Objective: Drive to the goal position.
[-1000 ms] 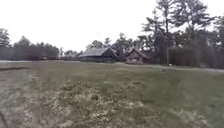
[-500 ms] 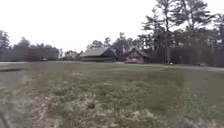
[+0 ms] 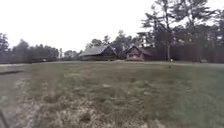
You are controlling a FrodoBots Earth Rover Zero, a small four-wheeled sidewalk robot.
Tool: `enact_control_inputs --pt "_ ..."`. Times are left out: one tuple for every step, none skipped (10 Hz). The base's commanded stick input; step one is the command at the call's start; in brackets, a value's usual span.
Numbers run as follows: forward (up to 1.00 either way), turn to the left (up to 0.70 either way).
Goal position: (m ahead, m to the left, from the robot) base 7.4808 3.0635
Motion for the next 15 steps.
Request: enact_control_inputs --pt "0.70 0.00" --pt "0.70 0.00" --pt "0.70 0.00" --pt "0.70 0.00" --pt "0.70 0.00" --pt "0.70 0.00" --pt "0.70 0.00" --pt "0.70 0.00" --pt "0.70 0.00" --pt "0.70 0.00" --pt "0.70 0.00" --pt "0.70 0.00" --pt "0.70 0.00" --pt "0.70 0.00" --pt "0.70 0.00"
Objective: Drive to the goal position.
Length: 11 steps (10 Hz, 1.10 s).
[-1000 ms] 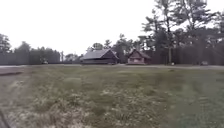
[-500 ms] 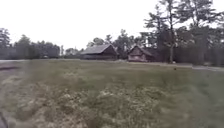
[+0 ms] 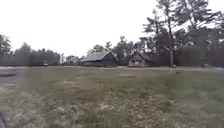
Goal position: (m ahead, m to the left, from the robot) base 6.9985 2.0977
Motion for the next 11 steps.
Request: enact_control_inputs --pt "0.70 0.00" --pt "0.70 0.00" --pt "0.70 0.00" --pt "0.70 0.00" --pt "0.70 0.00" --pt "0.70 0.00" --pt "0.70 0.00" --pt "0.70 0.00" --pt "0.70 0.00" --pt "0.70 0.00" --pt "0.70 0.00"
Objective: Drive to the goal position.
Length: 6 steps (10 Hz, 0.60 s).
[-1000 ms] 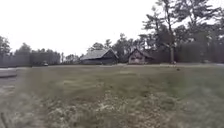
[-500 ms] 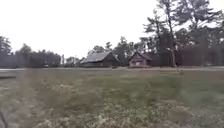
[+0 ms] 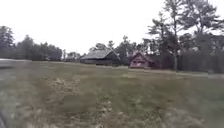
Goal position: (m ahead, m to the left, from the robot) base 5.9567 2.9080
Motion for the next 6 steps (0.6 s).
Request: enact_control_inputs --pt "0.70 0.00" --pt "0.70 0.00" --pt "0.70 0.00" --pt "0.70 0.00" --pt "0.70 0.00" --pt "0.70 0.00"
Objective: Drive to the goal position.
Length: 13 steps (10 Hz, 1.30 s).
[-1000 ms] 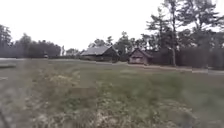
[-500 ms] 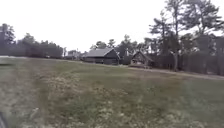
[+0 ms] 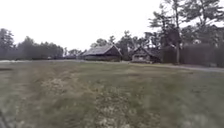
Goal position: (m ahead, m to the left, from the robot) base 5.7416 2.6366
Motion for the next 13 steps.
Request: enact_control_inputs --pt "0.70 -0.04" --pt "0.70 -0.35" --pt "0.70 -0.35" --pt "0.70 -0.35" --pt "0.70 -0.35" --pt "0.70 -0.35" --pt "0.70 -0.35" --pt "0.70 -0.35" --pt "0.70 -0.35" --pt "0.70 -0.35" --pt "0.70 -0.26" --pt "0.70 0.00" --pt "0.70 0.00"
